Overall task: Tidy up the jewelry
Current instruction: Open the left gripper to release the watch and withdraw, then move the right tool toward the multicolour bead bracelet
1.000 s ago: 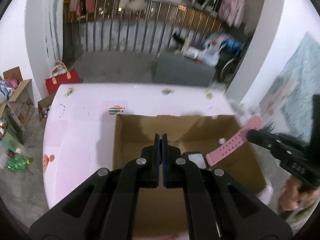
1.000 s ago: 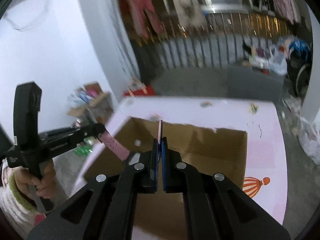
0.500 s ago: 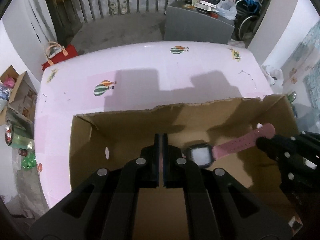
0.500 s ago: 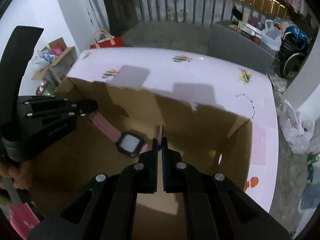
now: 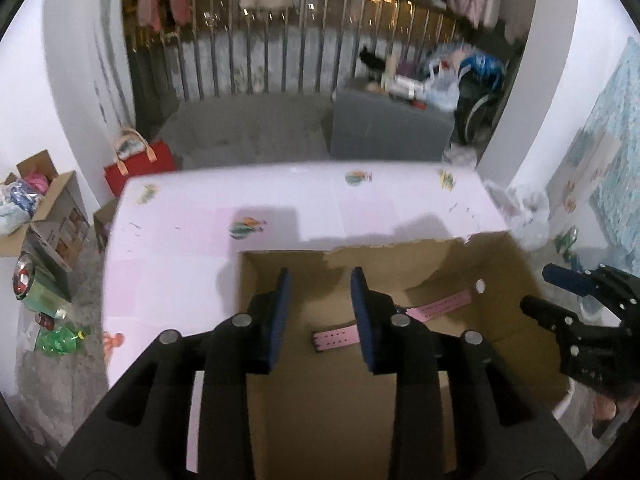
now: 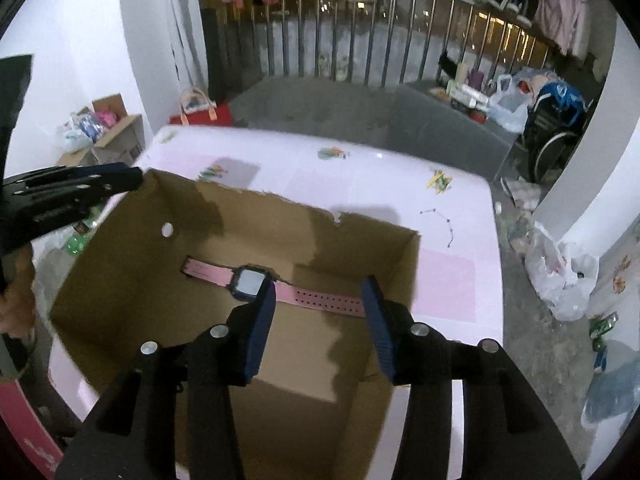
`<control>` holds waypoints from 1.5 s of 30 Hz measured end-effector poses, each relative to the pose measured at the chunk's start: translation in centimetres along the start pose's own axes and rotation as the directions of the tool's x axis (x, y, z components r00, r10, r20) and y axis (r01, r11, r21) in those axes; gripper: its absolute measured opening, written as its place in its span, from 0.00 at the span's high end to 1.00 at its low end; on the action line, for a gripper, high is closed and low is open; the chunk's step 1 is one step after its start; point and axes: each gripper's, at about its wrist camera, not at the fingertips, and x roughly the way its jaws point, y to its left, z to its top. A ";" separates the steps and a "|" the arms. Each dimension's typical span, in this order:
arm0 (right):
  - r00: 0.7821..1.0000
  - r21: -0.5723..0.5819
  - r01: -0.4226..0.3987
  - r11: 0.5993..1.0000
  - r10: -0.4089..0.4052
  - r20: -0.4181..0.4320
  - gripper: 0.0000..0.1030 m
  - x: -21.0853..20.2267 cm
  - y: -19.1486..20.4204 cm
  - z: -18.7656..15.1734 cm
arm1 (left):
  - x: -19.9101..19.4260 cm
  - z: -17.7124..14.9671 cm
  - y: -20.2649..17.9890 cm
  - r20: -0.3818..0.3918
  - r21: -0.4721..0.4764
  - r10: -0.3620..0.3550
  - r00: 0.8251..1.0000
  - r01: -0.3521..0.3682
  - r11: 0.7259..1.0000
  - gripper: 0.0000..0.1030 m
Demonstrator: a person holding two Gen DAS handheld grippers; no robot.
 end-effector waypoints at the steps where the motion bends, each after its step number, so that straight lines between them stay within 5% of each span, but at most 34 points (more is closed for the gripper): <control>1: 0.999 -0.005 -0.007 1.000 0.007 0.034 0.48 -1.3 0.1 -0.4 | -1.8 -0.4 0.6 0.033 -0.010 0.003 0.999 -0.002 1.000 0.64; 9: 0.982 -0.031 -0.067 0.997 0.071 0.175 0.33 -8.5 1.4 -4.8 | -13.1 -7.2 3.3 0.204 -0.089 0.044 0.978 -0.026 0.996 0.41; 14: 0.980 -0.032 -0.068 0.997 0.072 0.184 0.25 -10.4 2.7 -8.3 | -15.5 -12.5 3.5 0.226 -0.157 0.094 0.969 -0.059 0.986 0.32; 20: 0.996 -0.050 -0.039 0.998 0.043 0.083 0.13 -9.5 5.5 -11.8 | -13.5 -18.4 3.2 0.157 -0.210 0.150 0.976 -0.115 0.971 0.32; 28: 0.997 -0.160 0.057 0.986 -0.047 0.065 0.06 -9.1 10.4 -14.8 | -9.8 -21.6 4.0 0.077 -0.226 0.192 0.978 -0.170 0.959 0.32; 37: 0.973 -0.246 0.076 0.966 -0.018 0.229 0.06 -10.4 13.6 -15.2 | -7.8 -23.3 4.5 0.052 -0.212 0.214 0.975 -0.199 0.957 0.32; 45: 0.981 -0.178 -0.008 0.984 0.042 0.188 0.06 -8.5 13.3 -15.7 | -6.4 -23.6 4.4 0.045 -0.191 0.206 0.978 -0.194 0.962 0.32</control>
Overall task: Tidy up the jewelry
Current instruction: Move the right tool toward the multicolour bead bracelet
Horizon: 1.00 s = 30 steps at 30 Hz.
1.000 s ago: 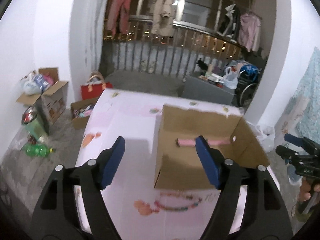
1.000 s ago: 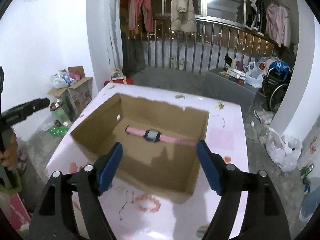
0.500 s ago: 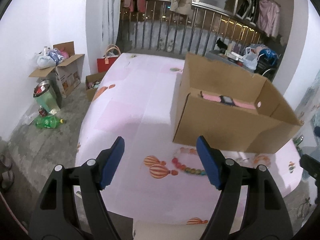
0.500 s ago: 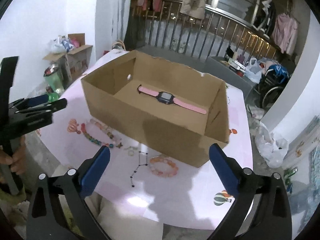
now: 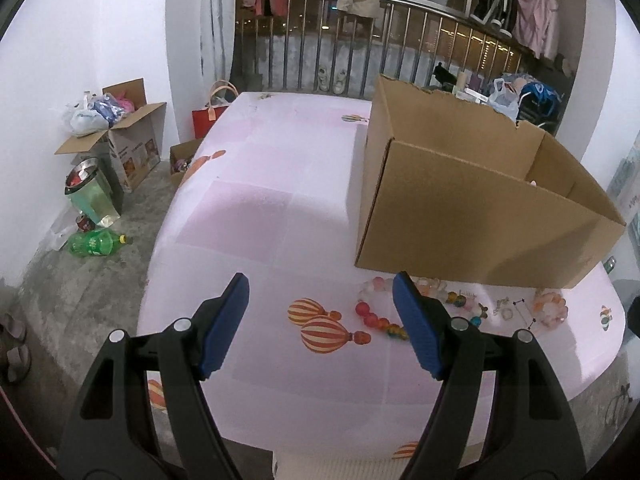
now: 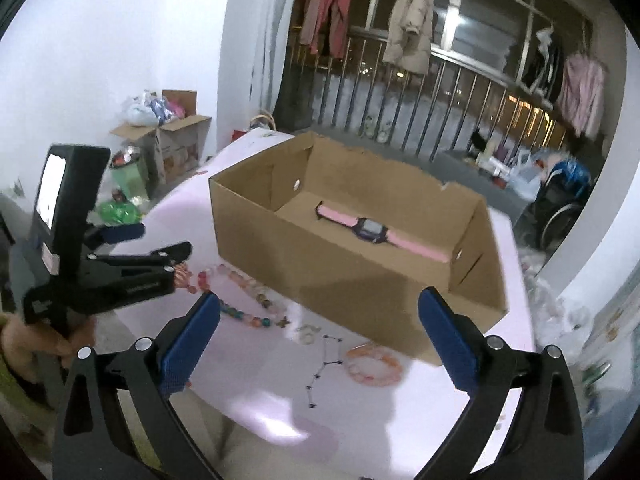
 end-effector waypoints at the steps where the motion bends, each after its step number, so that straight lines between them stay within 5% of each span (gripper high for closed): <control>1: 1.000 0.013 0.002 1.000 -0.002 0.004 0.06 0.2 -0.2 -0.1 | 0.2 -0.1 0.0 0.000 0.003 -0.005 1.000 0.005 1.000 0.32; 8: 0.998 0.173 -0.012 0.985 0.021 -0.052 0.06 1.5 -1.7 -1.2 | 0.8 -1.1 1.0 0.000 -0.013 -0.062 0.998 0.062 0.998 0.32; 15: 0.994 0.233 -0.026 0.972 0.051 -0.099 0.08 3.0 -2.6 -2.5 | 2.8 -0.7 -1.2 -0.023 0.071 -0.102 0.995 0.104 0.992 0.32; 30: 0.990 0.200 -0.092 0.976 0.110 -0.085 0.17 4.5 -2.5 -2.8 | 3.2 -3.6 -3.7 -0.079 0.261 0.026 0.997 -0.004 0.965 0.32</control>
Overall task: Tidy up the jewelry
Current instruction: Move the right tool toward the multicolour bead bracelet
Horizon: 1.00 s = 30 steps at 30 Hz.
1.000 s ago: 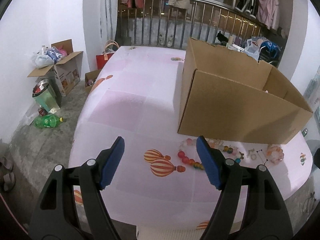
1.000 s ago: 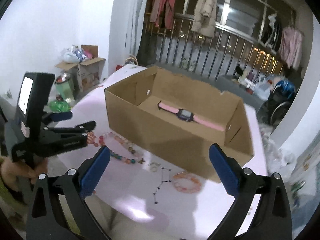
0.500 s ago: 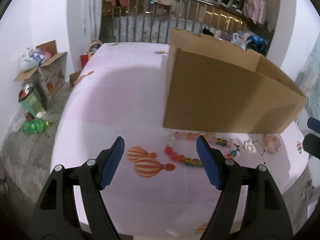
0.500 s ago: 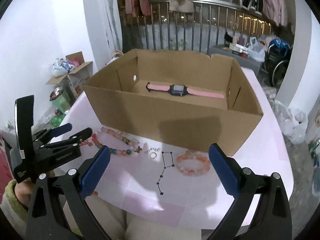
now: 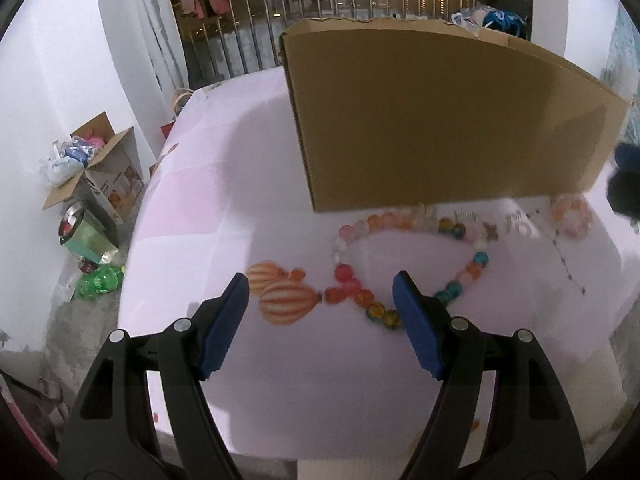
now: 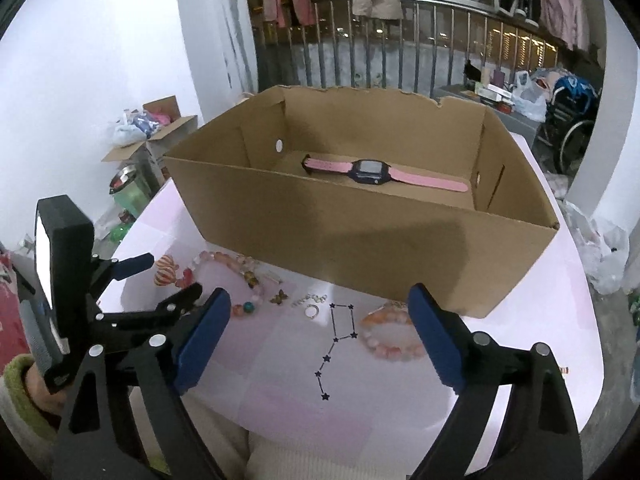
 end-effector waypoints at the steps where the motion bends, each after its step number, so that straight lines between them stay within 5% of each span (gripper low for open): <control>1: 1.000 -0.004 -0.009 1.000 0.009 0.001 0.18 0.1 0.1 0.0 | -0.1 -0.3 0.1 -0.006 0.005 0.004 1.000 -0.004 1.000 0.32; 9: 0.994 -0.003 -0.099 0.995 0.099 -0.045 0.36 1.4 1.1 0.1 | -2.1 -1.6 1.2 0.039 0.004 -0.049 0.998 0.049 0.999 0.32; 19: 0.973 -0.027 -0.201 0.979 0.197 -0.122 0.61 4.5 3.9 -0.4 | -1.4 -1.1 1.1 0.058 0.021 -0.144 0.988 0.143 0.989 0.60; 30: 0.973 -0.044 -0.171 0.984 0.162 -0.165 0.66 6.8 5.3 -0.6 | 0.5 -0.4 1.6 0.046 0.040 -0.159 0.986 0.158 0.987 0.75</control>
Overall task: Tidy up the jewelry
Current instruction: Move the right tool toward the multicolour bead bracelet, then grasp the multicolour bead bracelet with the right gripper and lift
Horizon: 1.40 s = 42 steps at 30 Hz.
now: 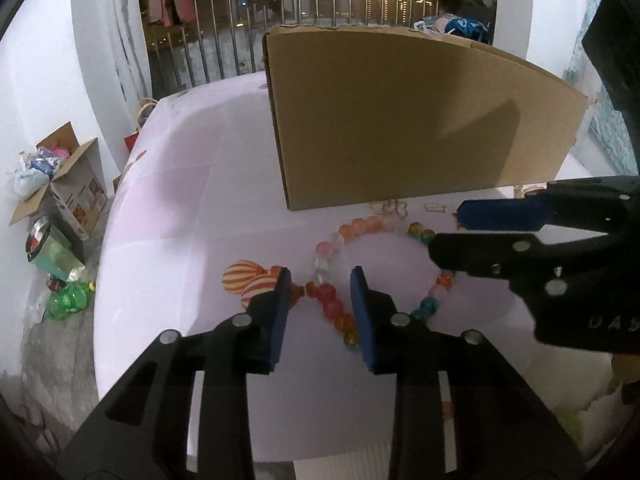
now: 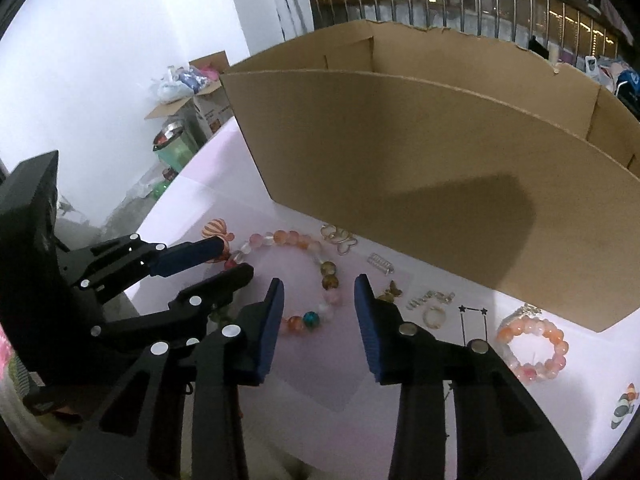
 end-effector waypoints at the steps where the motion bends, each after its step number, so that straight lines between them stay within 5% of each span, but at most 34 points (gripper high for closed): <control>1: 1.000 0.002 0.000 1.000 0.000 -0.003 0.67 0.1 0.0 0.0 | 0.1 0.1 0.1 0.000 0.001 -0.003 1.000 0.003 1.000 0.76; 9: 0.999 0.025 0.006 1.000 -0.006 -0.032 0.74 1.3 0.2 -0.3 | 0.5 0.3 0.3 0.000 -0.018 0.000 1.000 0.000 1.000 0.87; 14: 0.999 0.030 0.037 0.999 -0.036 -0.023 0.90 1.4 0.3 -0.2 | 0.8 0.5 0.3 0.007 -0.016 0.009 1.000 -0.009 1.000 0.92; 30: 0.999 0.029 0.012 1.000 -0.013 0.038 0.90 -1.1 0.1 0.2 | -1.7 1.3 -0.2 0.046 -0.072 0.015 0.999 -0.011 0.997 0.92; 42: 0.995 0.027 -0.014 1.000 0.011 0.102 0.90 -4.9 0.8 1.3 | -7.1 2.4 -0.4 0.170 -0.129 0.054 0.984 -0.032 0.991 0.92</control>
